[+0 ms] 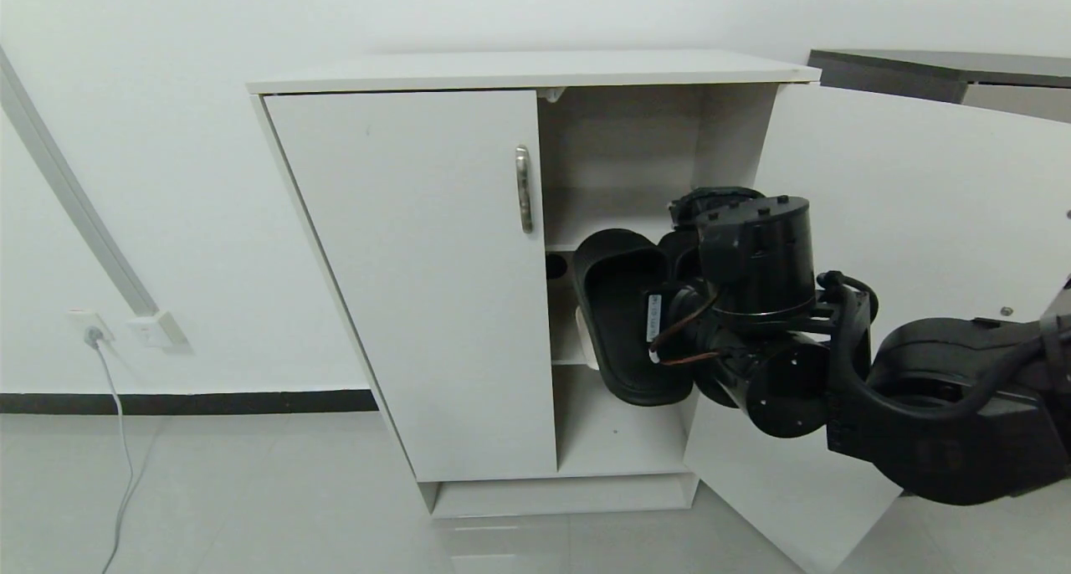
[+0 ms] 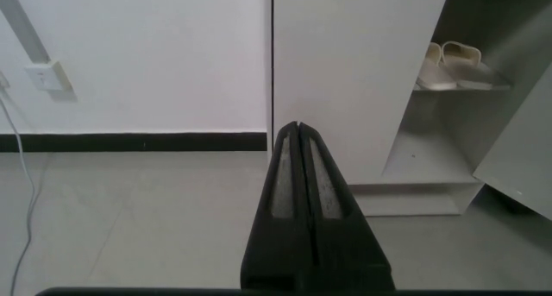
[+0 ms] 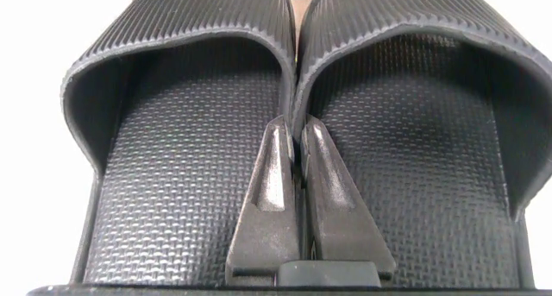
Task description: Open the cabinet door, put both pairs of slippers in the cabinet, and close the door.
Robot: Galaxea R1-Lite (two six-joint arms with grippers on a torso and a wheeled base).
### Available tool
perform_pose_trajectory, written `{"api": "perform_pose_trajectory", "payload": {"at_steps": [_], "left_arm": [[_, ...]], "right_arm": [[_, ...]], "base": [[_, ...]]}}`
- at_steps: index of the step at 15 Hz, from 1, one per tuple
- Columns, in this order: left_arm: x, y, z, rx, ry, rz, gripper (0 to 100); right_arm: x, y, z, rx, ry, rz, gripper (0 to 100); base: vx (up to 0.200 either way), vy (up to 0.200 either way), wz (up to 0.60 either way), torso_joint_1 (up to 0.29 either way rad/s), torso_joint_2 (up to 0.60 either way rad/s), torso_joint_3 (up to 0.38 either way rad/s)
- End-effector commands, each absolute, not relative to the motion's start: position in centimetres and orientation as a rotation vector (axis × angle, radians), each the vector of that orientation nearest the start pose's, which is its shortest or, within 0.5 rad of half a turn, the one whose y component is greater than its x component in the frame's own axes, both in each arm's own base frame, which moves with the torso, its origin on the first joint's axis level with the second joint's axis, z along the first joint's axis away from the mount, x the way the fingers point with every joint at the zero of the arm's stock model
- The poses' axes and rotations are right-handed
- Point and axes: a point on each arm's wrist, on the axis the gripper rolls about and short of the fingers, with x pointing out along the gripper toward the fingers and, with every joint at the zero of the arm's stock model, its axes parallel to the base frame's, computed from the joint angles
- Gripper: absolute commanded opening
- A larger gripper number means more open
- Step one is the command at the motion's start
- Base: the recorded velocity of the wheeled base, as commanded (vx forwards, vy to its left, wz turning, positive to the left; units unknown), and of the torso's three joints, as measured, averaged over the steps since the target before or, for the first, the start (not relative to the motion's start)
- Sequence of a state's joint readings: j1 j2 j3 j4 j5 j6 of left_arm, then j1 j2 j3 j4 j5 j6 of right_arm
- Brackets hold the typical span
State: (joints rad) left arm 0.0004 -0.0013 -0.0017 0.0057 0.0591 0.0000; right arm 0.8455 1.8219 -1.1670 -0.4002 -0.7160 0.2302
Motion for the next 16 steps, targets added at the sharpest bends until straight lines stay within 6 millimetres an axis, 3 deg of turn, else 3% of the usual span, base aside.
{"api": "perform_pose_trajectory", "payload": {"at_steps": [1,11,16], "left_arm": [[-2.3,0.1,7.6,0.002,0.005,0.06,0],[-2.3,0.1,7.5,0.008,0.005,0.06,0],[-2.3,0.1,7.5,0.006,0.005,0.061,0]], "right_arm": [[24.7,25.3,22.0,0.046,0.192,0.101,0],[25.1,25.4,22.0,0.043,0.192,0.1,0],[28.2,26.2,21.9,0.048,0.199,0.082,0]], "base": [[0.2,0.0,0.0,0.007,0.0,0.002],[0.2,0.0,0.0,0.002,0.0,0.003],[0.04,0.0,0.0,0.0,0.0,0.0]]}}
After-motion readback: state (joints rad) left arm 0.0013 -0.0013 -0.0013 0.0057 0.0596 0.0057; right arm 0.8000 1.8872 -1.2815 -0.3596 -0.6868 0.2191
